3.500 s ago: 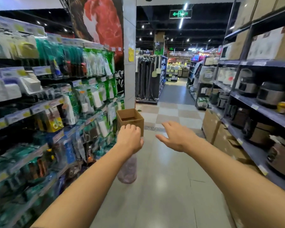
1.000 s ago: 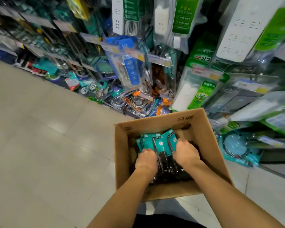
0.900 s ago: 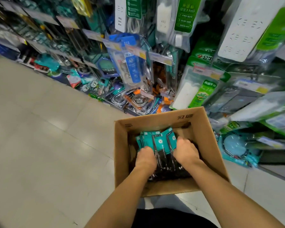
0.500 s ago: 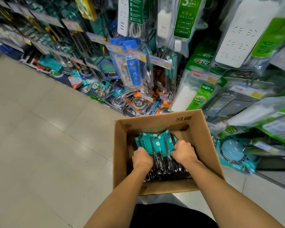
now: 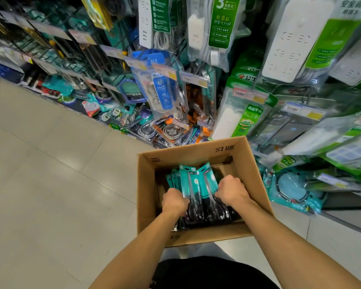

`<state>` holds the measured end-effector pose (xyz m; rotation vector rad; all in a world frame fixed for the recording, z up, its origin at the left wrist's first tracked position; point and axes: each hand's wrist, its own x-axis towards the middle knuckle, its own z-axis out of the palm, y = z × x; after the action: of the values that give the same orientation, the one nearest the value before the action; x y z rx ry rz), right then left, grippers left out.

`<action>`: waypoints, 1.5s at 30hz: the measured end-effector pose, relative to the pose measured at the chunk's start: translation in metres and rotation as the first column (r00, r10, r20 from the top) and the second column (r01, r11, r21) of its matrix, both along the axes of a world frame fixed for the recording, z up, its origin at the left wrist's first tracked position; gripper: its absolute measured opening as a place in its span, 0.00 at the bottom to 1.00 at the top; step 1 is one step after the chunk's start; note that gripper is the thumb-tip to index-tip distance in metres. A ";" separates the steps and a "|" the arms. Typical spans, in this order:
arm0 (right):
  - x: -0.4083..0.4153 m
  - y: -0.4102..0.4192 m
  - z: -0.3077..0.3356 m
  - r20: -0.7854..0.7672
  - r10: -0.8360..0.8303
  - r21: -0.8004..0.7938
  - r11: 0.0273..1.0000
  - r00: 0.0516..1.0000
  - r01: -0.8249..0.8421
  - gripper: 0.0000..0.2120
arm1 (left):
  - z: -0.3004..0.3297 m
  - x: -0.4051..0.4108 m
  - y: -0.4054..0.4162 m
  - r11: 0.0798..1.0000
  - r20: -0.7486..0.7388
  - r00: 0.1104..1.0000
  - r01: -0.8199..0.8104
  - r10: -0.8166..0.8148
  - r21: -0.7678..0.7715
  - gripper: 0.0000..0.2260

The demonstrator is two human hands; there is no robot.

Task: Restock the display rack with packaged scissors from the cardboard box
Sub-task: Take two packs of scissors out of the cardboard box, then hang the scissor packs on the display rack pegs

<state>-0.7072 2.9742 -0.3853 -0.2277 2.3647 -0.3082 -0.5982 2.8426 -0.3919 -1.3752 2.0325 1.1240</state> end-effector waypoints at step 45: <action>0.159 -0.288 0.178 -0.267 -0.055 -0.865 0.453 0.962 -0.214 0.03 | 0.195 0.228 -0.354 0.963 -0.902 0.395 -0.260 0.176 0.073 0.02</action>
<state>-0.5481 2.6858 -0.2072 -0.9298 2.1716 -1.5854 -0.3699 2.4885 -0.1967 -1.1703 2.6375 2.3385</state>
